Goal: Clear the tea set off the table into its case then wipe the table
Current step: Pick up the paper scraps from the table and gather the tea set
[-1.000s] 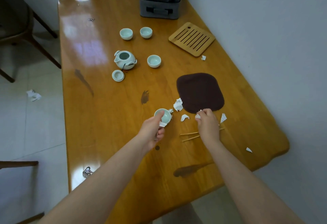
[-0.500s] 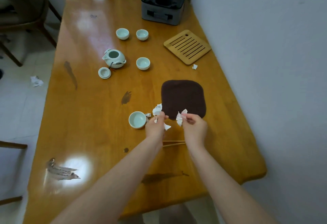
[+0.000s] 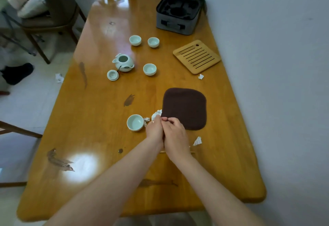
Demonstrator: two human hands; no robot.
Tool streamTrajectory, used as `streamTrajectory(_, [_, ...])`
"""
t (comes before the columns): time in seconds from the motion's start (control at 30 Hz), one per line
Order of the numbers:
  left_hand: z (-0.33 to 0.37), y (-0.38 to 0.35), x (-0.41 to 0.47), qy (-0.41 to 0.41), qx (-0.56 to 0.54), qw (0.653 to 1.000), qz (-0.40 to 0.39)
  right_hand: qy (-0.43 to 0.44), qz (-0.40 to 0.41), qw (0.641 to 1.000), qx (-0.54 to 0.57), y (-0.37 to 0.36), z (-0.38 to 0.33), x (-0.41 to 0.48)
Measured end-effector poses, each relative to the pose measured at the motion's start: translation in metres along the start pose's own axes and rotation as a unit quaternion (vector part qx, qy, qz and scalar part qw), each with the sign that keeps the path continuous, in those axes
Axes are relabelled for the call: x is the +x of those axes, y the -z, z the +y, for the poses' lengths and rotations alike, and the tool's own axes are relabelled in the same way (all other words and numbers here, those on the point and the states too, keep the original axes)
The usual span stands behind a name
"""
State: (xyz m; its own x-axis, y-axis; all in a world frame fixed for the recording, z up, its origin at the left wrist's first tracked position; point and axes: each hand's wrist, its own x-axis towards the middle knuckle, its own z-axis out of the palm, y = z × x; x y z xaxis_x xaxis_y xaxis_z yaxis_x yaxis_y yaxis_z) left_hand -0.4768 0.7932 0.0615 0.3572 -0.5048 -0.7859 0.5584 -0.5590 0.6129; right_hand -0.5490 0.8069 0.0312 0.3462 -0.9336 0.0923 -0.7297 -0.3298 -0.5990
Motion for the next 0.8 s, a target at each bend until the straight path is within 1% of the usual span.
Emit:
streamTrajectory(0.07, [0.002, 0.001, 0.003, -0.014, 0.008, 0.999, 0.037, 0.051, -0.021, 0.993, -0.102, -0.005, 0.002, 0.0])
streamTrajectory(0.1, [0.002, 0.001, 0.005, -0.022, 0.011, 0.998, 0.05, 0.064, -0.007, 0.992, -0.108, -0.007, 0.002, 0.0])
streamTrajectory(0.2, [0.006, 0.004, 0.014, -0.062, 0.023, 0.995, 0.07, 0.09, 0.073, 0.992, -0.042, -0.003, 0.001, 0.007])
streamTrajectory(0.23, [0.008, 0.008, 0.018, -0.07, 0.037, 0.994, 0.081, 0.083, 0.091, 0.992, -0.025, 0.0, 0.003, 0.012])
streamTrajectory(0.27, [0.01, 0.013, 0.021, -0.078, 0.051, 0.992, 0.09, 0.063, 0.087, 0.994, -0.016, -0.001, 0.005, 0.019])
streamTrajectory(0.3, [0.013, 0.018, 0.024, -0.087, 0.064, 0.99, 0.094, 0.041, 0.057, 0.997, -0.021, -0.002, 0.008, 0.026])
streamTrajectory(0.33, [0.016, 0.024, 0.028, -0.098, 0.073, 0.988, 0.092, 0.03, 0.012, 0.999, -0.039, -0.005, 0.011, 0.032])
streamTrajectory(0.43, [0.029, 0.038, 0.038, -0.142, 0.074, 0.984, 0.075, 0.043, -0.11, 0.988, -0.103, -0.019, 0.019, 0.045])
streamTrajectory(0.5, [0.037, 0.048, 0.044, -0.173, 0.081, 0.979, 0.068, 0.068, -0.148, 0.976, -0.145, -0.029, 0.019, 0.052])
streamTrajectory(0.6, [0.049, 0.061, 0.052, -0.206, 0.093, 0.973, 0.054, 0.115, -0.156, 0.957, -0.218, -0.046, 0.018, 0.062])
streamTrajectory(0.67, [0.056, 0.07, 0.054, -0.218, 0.095, 0.97, 0.048, 0.139, -0.144, 0.946, -0.255, -0.056, 0.019, 0.067])
streamTrajectory(0.8, [0.064, 0.088, 0.057, -0.238, 0.11, 0.965, 0.034, 0.172, -0.103, 0.941, -0.271, -0.074, 0.022, 0.072])
